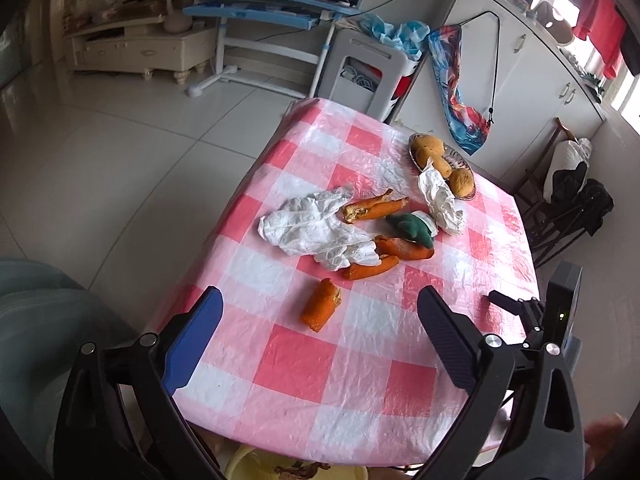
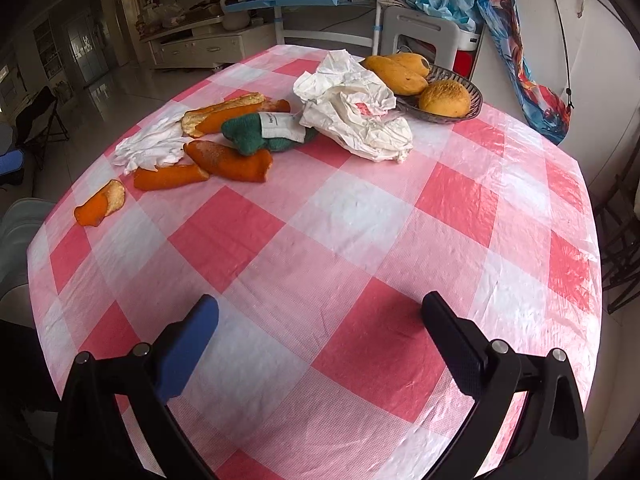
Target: Collect trash
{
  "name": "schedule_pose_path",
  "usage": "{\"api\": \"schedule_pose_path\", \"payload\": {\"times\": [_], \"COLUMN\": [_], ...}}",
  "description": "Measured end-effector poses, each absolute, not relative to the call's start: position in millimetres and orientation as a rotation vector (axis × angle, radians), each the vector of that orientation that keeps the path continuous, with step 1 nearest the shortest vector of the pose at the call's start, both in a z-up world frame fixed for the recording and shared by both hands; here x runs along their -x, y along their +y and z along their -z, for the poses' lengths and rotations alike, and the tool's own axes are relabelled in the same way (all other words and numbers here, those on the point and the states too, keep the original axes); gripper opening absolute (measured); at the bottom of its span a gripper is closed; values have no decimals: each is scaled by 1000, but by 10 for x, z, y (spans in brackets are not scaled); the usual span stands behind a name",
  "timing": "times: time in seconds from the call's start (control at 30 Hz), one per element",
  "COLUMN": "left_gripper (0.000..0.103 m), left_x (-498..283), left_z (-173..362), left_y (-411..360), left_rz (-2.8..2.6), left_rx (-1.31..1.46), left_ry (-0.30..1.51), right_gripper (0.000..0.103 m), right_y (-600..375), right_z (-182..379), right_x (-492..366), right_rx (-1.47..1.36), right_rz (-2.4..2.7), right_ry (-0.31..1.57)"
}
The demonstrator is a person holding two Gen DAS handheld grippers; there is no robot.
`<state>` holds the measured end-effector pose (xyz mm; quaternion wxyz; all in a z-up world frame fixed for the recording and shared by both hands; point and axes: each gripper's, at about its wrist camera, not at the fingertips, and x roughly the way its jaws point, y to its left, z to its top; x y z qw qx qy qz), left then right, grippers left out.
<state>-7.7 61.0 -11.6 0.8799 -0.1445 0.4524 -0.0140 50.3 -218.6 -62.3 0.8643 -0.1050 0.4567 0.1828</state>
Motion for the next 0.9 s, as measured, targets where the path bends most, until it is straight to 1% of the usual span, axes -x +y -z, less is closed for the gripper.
{"api": "schedule_pose_path", "payload": {"times": [0.27,0.57,0.8,0.9], "left_gripper": [96,96,96,96], "left_x": [120,124,88,104], "left_z": [83,-5,93,76], "left_y": [621,710,806,785], "left_rz": [67,60,73,76], "left_rx": [315,318,391,380], "left_ry": [949,908,942,930], "right_gripper": [97,97,97,97], "right_y": [-2186,-2190,-2185,-2186], "right_z": [624,620,625,624], "right_x": [-507,-504,-508,-506], "right_rx": [221,221,222,222], "right_rz": [-383,-384,-384,-384], "right_ry": [957,957,957,957]}}
